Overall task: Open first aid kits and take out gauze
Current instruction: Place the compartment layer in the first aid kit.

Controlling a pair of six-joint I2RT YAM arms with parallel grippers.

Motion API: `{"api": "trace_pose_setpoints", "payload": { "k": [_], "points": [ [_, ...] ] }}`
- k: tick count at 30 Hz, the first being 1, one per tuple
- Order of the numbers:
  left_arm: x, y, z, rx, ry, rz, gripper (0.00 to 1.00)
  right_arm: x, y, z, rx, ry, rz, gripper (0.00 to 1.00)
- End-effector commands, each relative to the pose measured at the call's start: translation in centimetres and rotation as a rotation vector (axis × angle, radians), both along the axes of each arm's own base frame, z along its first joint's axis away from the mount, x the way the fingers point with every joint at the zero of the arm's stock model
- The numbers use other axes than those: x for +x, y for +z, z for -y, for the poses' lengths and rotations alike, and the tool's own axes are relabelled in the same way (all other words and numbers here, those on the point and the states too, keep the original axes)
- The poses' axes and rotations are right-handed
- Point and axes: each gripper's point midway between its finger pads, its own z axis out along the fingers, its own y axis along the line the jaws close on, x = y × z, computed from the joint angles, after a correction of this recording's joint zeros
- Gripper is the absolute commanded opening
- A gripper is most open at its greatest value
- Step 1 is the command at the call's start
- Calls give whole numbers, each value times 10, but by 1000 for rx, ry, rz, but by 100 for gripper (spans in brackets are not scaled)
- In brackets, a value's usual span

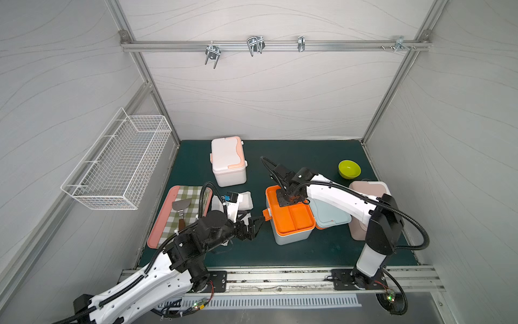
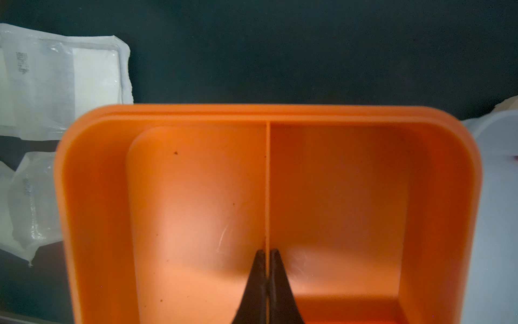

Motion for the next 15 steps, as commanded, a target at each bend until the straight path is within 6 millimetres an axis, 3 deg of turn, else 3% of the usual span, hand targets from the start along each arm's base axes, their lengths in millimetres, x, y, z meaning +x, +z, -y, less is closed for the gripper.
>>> {"api": "trace_pose_setpoints", "payload": {
  "k": [1,5,11,12,15],
  "points": [
    [5,16,2,-42,14,39,99,1,-6,2,-3,-50,-14,0],
    [6,17,2,-43,18,37,99,1,-16,-1,3,-121,-37,0],
    [6,20,1,-43,22,36,99,-3,-18,-21,49,-149,-47,0],
    [6,21,1,-43,22,36,99,-3,-16,-23,53,-149,-50,2],
    [5,25,0,-44,21,36,99,-5,-8,-25,66,-120,-49,19]
  ]
}}
